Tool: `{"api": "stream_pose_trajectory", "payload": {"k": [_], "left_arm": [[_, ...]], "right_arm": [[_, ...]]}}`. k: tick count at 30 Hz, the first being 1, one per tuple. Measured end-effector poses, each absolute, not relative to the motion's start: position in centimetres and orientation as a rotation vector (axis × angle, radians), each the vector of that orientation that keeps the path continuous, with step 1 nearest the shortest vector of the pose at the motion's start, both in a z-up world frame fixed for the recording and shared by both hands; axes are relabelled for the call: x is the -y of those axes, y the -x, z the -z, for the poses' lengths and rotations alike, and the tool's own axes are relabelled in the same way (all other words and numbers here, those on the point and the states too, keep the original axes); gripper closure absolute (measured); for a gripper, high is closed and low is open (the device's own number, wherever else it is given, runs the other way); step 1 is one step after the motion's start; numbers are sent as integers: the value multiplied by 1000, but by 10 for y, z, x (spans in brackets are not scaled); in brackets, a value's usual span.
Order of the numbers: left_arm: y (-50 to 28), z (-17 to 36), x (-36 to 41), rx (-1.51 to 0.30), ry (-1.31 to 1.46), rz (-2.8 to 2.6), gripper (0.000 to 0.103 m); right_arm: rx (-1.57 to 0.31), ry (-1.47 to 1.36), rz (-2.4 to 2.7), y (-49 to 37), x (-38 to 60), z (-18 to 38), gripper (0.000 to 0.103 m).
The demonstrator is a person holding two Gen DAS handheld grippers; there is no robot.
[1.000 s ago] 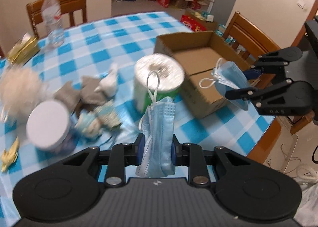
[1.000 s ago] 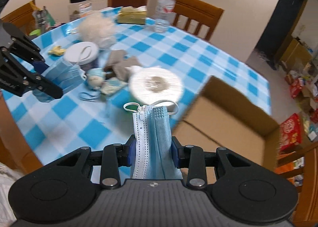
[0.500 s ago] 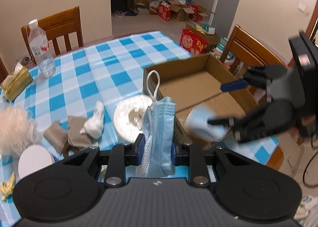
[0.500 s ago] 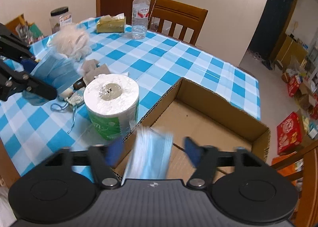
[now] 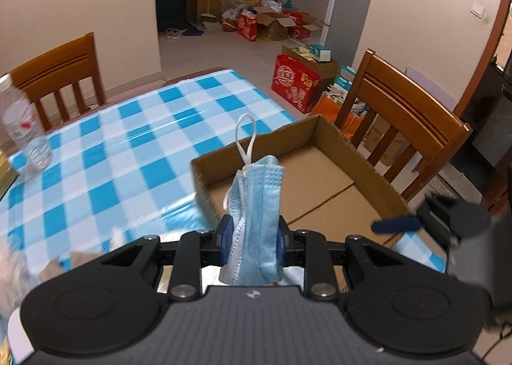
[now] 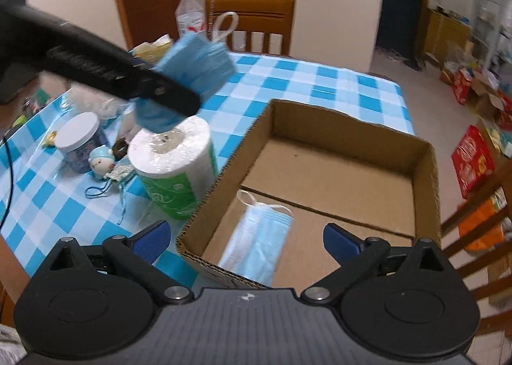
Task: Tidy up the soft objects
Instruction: 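Open the left tool to drop its mask into the box, then move both tools away from the box back over the table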
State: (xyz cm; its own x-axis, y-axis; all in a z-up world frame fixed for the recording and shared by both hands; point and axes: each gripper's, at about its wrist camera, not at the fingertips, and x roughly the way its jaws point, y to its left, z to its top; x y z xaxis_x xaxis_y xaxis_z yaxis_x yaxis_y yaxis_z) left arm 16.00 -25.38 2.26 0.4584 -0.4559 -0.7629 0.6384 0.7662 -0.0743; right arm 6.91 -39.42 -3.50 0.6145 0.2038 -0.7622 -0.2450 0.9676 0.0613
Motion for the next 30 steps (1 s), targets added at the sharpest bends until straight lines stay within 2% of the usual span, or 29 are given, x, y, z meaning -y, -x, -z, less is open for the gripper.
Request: {"api": "stream_pose_trajectory", "payload": {"k": [5,6,7,9,12,30], "left_arm": [[-180,-18,292,-847,-261,711,74],[-183,-18,297,-840,-264,707,67],[-187,-18,304,-829,-272,705,43],[-191,-17,313,-797,-286,689,2],[-191,-17,317,-738,-279,667,2],[-150,-12,273,-735,-240,562,1]], "right_arm": [[-852,34,-211,-62,405,33,0],[-848,34,-202,-61,407,33,0],[-843,36,-193,-60,408,32,0],[-836,34,-174,-58,411,31,0],[-831,24,-156,-55,415,30,0],[-811,44,-107,-59,414,28,0]]}}
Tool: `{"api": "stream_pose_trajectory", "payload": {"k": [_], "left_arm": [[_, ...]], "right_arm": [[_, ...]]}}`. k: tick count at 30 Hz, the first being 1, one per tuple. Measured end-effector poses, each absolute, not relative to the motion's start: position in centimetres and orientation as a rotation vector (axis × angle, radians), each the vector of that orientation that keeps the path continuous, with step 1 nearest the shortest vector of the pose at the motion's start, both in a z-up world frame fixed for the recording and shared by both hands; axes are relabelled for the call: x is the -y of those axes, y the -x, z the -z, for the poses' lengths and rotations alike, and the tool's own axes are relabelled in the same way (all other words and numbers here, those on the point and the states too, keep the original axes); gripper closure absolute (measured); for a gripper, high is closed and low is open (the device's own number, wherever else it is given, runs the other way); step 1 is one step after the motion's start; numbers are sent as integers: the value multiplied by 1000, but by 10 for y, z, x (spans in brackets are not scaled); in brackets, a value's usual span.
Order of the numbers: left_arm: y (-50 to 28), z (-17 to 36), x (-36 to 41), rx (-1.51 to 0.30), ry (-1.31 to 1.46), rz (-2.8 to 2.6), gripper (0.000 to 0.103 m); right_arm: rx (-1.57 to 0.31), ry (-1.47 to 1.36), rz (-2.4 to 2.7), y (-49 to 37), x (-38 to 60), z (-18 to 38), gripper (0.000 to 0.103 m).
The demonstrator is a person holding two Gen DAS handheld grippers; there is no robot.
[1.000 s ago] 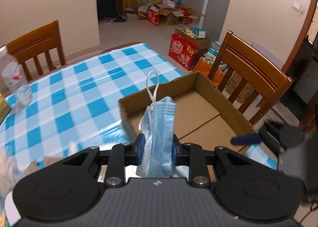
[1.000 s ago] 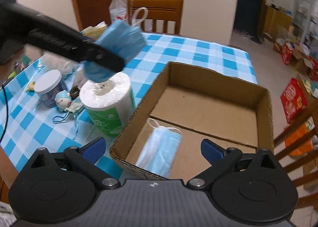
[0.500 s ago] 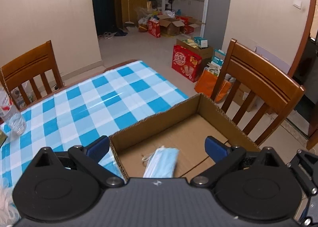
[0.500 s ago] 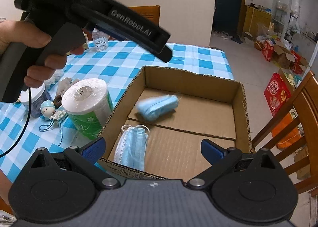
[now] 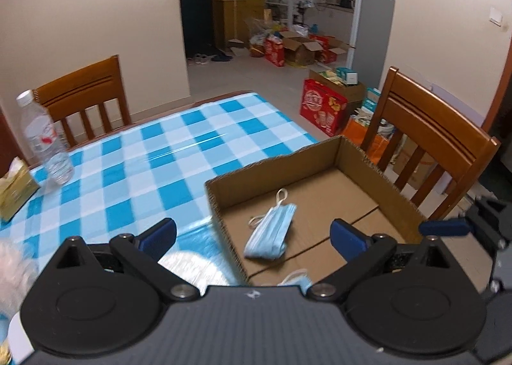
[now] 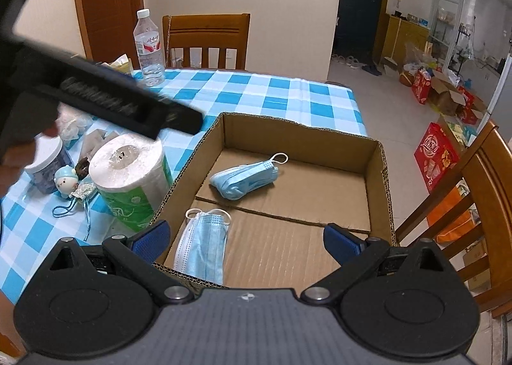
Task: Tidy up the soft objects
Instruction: 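Move both tools away from the box back over the table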
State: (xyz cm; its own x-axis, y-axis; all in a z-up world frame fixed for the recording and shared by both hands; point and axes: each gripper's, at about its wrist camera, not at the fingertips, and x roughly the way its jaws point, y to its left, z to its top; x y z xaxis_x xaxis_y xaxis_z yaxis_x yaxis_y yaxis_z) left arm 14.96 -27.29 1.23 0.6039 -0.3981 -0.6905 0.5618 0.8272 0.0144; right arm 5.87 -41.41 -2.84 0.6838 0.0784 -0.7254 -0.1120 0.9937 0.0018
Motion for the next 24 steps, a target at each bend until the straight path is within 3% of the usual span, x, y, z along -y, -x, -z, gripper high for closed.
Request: {"api": "stream_pose_trajectory", "payload": {"k": [24], "left_arm": [[-86,29,123,-809,-170,325,1]], "right_arm": [[-819,27,-170,-57,327,26,0]]}}
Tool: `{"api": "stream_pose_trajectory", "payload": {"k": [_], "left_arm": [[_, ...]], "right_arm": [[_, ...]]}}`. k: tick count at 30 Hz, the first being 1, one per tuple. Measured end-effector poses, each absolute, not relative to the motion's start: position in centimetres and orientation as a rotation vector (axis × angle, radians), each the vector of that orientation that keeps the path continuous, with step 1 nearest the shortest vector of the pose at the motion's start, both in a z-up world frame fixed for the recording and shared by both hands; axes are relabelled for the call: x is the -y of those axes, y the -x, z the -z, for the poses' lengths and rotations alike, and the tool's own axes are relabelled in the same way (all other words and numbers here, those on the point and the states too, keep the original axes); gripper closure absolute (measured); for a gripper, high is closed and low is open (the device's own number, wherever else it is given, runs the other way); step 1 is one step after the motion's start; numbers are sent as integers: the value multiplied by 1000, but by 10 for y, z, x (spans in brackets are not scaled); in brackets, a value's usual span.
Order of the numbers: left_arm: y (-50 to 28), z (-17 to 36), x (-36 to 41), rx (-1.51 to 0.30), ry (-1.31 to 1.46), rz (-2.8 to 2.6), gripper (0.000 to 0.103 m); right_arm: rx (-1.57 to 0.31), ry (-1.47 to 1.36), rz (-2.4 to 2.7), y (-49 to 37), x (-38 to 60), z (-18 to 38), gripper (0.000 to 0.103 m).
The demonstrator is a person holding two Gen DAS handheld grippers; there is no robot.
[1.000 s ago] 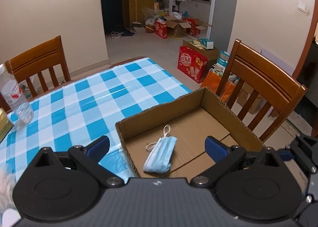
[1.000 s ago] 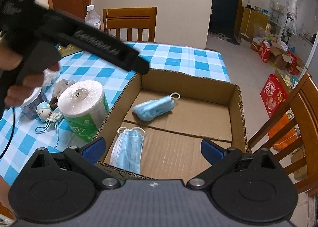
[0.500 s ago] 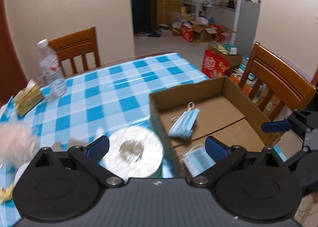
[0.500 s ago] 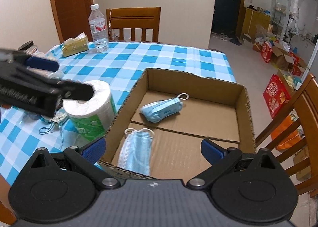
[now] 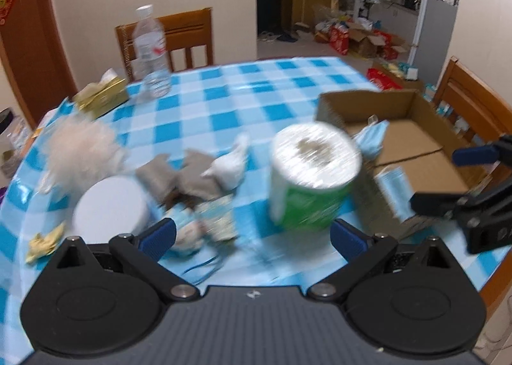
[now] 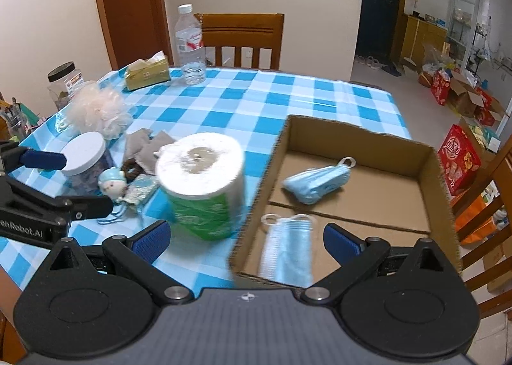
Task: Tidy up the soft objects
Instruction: 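Move both tools away from the box back over the table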
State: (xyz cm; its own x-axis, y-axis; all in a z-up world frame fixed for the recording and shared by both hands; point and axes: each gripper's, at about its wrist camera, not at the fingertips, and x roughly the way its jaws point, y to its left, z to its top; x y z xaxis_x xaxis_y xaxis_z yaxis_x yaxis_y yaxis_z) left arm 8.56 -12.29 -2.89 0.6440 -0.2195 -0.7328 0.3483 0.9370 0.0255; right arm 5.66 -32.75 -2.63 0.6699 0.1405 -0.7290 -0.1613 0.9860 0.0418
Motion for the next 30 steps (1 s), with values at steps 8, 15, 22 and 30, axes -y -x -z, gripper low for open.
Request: {"api": "stream_pose_trajectory", "payload": {"k": [8,15,22,30], "left_arm": [[-81,47,61,-828,-227,260,1],[-86,61,8,-863,-204,224,1],[-106,81,-43,-883,-172,151,1],[-150,102,-94,-887,-137,28,1]], "right_arm": [[-859,46,-175,-61,265,34,0],[-888,74,-189,-67,212,39,0],[-897,115,-198,-71,173,38,0],[-942,173,-214,-77,147,46,0]]}}
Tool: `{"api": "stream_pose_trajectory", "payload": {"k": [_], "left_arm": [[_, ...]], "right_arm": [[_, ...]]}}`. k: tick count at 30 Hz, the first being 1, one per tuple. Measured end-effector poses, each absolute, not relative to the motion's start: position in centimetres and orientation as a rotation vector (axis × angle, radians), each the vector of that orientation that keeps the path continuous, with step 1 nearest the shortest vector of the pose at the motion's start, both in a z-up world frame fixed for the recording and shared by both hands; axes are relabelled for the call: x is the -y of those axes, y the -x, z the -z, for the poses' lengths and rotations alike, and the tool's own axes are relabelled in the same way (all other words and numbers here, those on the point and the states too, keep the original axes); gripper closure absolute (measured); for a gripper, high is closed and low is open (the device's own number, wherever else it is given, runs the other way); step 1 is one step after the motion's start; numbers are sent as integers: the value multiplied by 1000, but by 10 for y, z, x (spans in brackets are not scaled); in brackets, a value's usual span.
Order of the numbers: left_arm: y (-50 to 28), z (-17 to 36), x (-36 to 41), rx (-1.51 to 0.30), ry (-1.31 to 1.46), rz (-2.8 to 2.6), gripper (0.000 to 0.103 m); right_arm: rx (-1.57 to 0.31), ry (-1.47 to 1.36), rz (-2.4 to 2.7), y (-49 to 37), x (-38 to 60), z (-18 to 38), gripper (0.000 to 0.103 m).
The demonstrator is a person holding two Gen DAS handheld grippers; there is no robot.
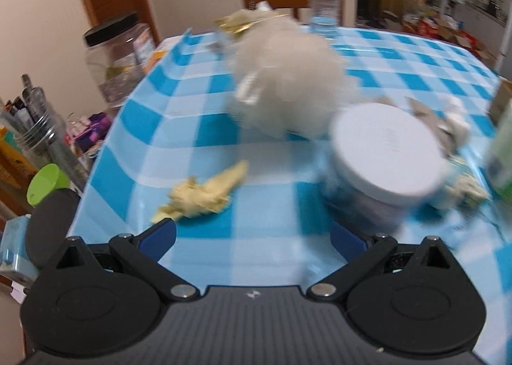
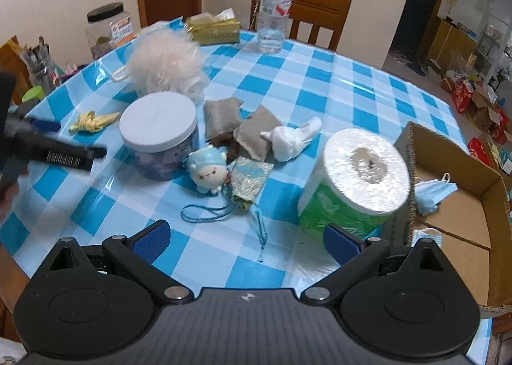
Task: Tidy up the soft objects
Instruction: 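Move both tools away from the box back over the table, then lower the left tool onto the yellow knotted cloth while the right tool approaches the plush toy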
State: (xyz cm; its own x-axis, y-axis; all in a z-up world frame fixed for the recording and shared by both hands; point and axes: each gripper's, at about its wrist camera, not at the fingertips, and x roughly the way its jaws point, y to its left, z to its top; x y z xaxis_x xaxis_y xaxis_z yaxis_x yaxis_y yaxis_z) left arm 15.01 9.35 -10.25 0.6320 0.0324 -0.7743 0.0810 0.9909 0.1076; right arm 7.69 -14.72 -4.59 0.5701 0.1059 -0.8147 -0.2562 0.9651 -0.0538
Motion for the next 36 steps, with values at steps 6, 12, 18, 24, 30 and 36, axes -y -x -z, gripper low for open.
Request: {"api": "stream_pose_trajectory", "payload": {"k": [6,12,18,24,30,36], "left_arm": [[-186,115,-115,-897,-99,-32,1],[-209,128,-121,-922,-99,-45,1],[-212,135,-125,-978,-30,6,1],[-197,135,-120,-1024,40,105,1],[-198,130,-115,-955,-58,52,2],[-204,132,-123,-955,-62,21,3]], "right_arm": [[-993,237,-262,-82,127,61,0],[-1022,240,-270,-89,118,69,0],[-1043,228,-268,-97,119,75,0],[-1052,234,-291,-103,116,80,0],[-1042,245,-317,-111,111,86,0],[-1014,265,-344,-120,104,91,1]]}}
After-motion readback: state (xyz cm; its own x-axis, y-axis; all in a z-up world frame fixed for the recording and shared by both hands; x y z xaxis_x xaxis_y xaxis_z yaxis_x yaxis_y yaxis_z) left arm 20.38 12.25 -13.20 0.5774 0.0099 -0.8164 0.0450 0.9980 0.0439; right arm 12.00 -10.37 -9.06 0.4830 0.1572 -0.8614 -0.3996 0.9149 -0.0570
